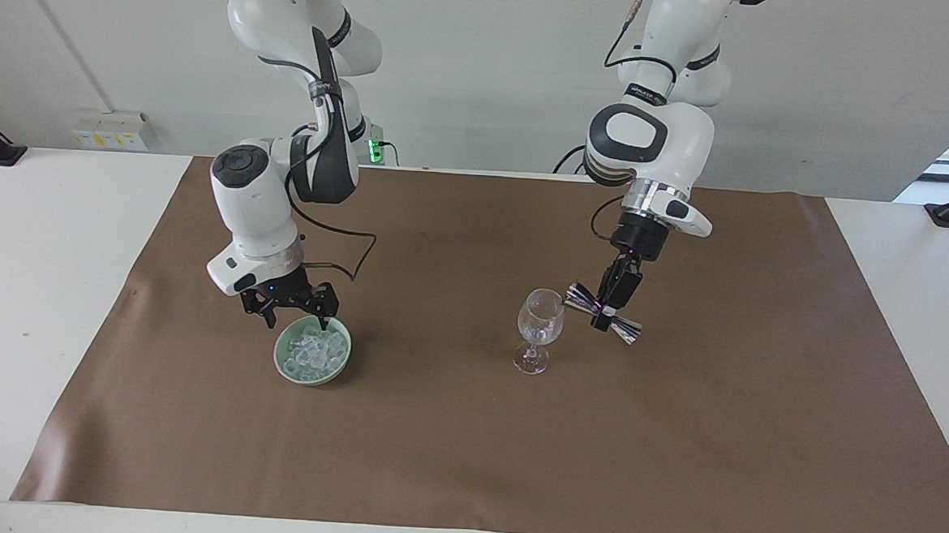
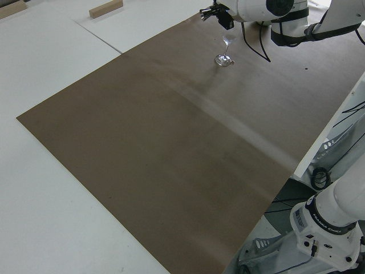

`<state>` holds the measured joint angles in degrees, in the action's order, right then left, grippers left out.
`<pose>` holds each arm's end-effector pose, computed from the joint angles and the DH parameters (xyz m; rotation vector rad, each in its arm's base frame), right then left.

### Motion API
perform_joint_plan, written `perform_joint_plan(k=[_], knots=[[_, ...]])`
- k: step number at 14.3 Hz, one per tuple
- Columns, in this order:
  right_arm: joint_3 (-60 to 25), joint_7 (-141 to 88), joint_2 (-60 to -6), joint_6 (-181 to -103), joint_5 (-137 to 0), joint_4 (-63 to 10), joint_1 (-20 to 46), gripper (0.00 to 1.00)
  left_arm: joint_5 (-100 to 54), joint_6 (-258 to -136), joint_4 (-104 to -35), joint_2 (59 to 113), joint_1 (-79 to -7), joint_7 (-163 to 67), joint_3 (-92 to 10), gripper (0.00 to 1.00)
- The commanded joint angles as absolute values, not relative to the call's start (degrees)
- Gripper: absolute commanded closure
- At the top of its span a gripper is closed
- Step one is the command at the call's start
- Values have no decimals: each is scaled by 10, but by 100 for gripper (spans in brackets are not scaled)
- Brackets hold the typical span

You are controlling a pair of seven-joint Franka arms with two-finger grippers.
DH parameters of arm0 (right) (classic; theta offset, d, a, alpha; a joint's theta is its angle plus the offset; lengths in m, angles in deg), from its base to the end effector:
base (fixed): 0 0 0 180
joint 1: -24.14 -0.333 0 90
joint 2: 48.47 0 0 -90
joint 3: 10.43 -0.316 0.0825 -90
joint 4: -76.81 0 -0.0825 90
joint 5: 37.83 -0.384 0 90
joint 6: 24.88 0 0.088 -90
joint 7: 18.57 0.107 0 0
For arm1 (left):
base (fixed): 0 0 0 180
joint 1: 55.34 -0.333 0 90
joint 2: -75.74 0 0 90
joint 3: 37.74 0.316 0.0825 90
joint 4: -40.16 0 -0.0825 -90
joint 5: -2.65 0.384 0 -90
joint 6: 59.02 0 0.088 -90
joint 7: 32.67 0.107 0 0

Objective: Pour wine and add ice with both arms
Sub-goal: 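Grasp the green bowl rim with the right gripper while the left gripper lifts away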

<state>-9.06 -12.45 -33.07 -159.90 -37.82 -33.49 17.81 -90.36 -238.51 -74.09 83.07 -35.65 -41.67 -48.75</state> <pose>0.6252 0.0550 0.3674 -3.1218 0.0293 -0.2544 0.5462 -0.2190 0.4439 1.7425 1.2636 0.4524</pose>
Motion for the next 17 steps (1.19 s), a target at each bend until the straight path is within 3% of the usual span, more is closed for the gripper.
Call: perform_joint_plan(k=[1, 7, 10, 17], knots=[[-89, -101, -312, -1631, -385, -336, 176, 0, -911, -2322, -743, 815, -384, -436, -487, 100], [-89, -52, -304, -1650, -386, -334, 176, 0, -910, -2208, -744, 803, -435, -504, -483, 100], [-89, -36, -302, -1650, -386, -331, 177, 12, -907, -2174, -746, 800, -451, -555, -482, 100], [-90, 8, -290, -1671, -392, -327, 176, 13, -902, -2077, -749, 793, -504, -678, -482, 100]])
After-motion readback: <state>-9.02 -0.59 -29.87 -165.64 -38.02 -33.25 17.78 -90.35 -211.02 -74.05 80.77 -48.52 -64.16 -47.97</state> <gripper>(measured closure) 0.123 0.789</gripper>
